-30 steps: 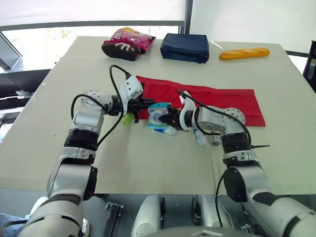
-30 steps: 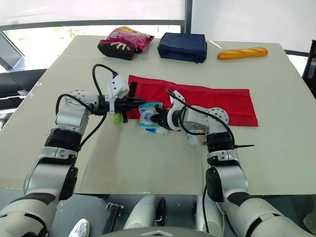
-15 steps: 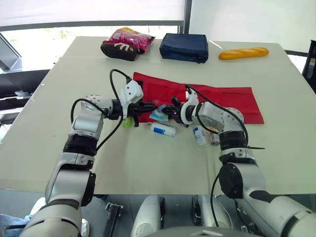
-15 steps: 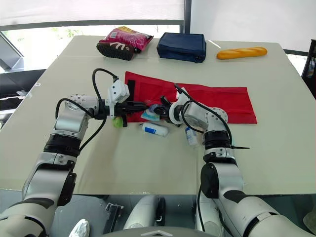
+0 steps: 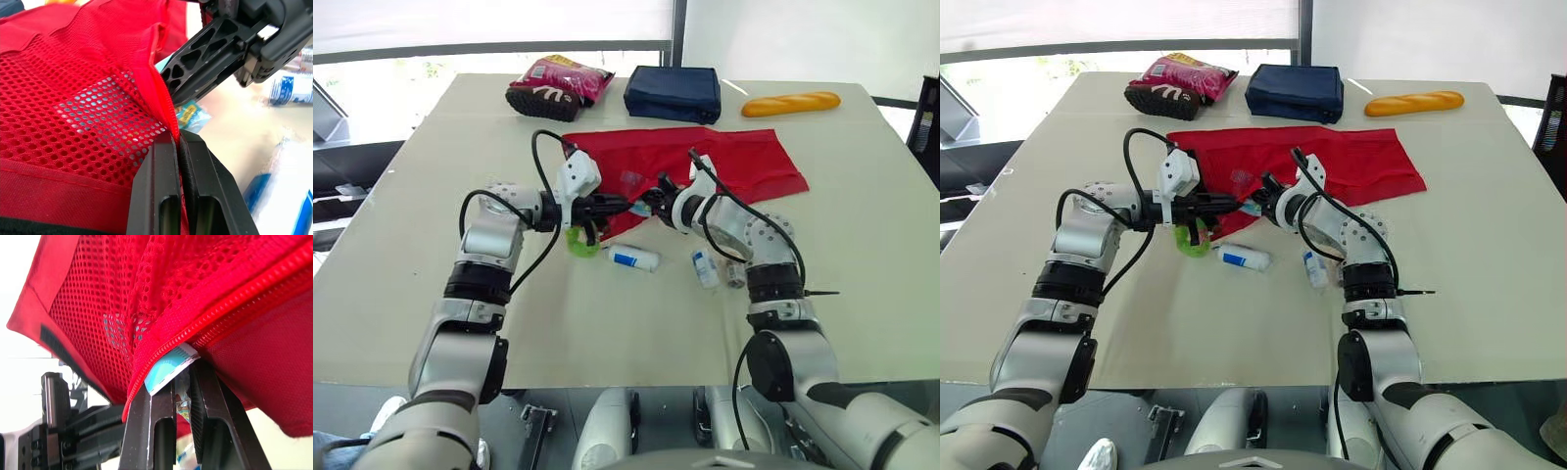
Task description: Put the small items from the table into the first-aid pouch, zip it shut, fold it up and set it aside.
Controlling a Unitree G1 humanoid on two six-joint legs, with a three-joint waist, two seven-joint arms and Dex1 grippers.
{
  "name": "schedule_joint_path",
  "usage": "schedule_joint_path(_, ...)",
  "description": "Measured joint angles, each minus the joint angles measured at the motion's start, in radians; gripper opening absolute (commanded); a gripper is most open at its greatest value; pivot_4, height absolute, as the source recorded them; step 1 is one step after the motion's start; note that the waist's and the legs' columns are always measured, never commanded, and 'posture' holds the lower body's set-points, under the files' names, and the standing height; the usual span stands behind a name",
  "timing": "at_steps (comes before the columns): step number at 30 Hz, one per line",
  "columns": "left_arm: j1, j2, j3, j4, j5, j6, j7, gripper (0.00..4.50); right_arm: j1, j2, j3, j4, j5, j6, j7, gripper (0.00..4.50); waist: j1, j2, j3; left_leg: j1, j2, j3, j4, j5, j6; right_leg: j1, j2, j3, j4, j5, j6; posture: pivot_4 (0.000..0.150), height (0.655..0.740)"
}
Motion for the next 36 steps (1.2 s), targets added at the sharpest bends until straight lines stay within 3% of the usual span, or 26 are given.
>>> schedule_joint_path(13,0.0,-0.034,0.02,0.007,-0.066,0.133,-0.012,0.16,0.079,-0.001,0.055,-0.07,0.011,0.035,0.038,0.06,0.0,0.0,0.0,-0.001,0.0,0.001,0.0,0.0,0.0,-0.002,0.0,0.001,0.001,0.0,0.0,0.15,0.7164)
schedule_joint_path(25,0.049,-0.039,0.043,-0.101,-0.132,0.25,0.004,0.16,0.102,-0.001,0.056,-0.065,0.012,0.067,0.082,0.06,0.0,0.0,0.0,-0.001,0.0,0.001,0.0,0.0,0.0,-0.002,0.0,0.001,0.001,0.0,0.0,0.15,0.7164)
schedule_joint_path(29,0.068,-0.039,0.06,-0.12,-0.141,0.249,0.017,0.0,0.102,-0.001,0.056,-0.049,0.003,0.068,0.101,1.5,0.0,0.0,0.0,-0.001,0.0,0.001,0.0,0.0,0.0,-0.002,0.0,0.001,0.001,0.0,0.0,0.15,0.7164)
schedule_joint_path(34,0.072,-0.028,0.073,-0.119,-0.14,0.243,0.014,0.0,0.134,-0.003,0.056,-0.053,-0.043,0.07,0.132,3.87,0.001,0.0,0.0,-0.001,0.0,0.001,0.0,0.0,0.0,-0.002,0.0,0.001,0.001,0.0,0.0,0.15,0.7164)
schedule_joint_path(36,0.072,-0.026,0.078,-0.118,-0.15,0.236,0.003,0.0,0.152,-0.005,0.055,-0.081,-0.048,0.074,0.149,4.14,0.002,0.0,0.0,-0.001,0.0,0.001,0.0,0.0,0.0,-0.002,0.0,0.001,0.001,0.0,0.0,0.15,0.7164)
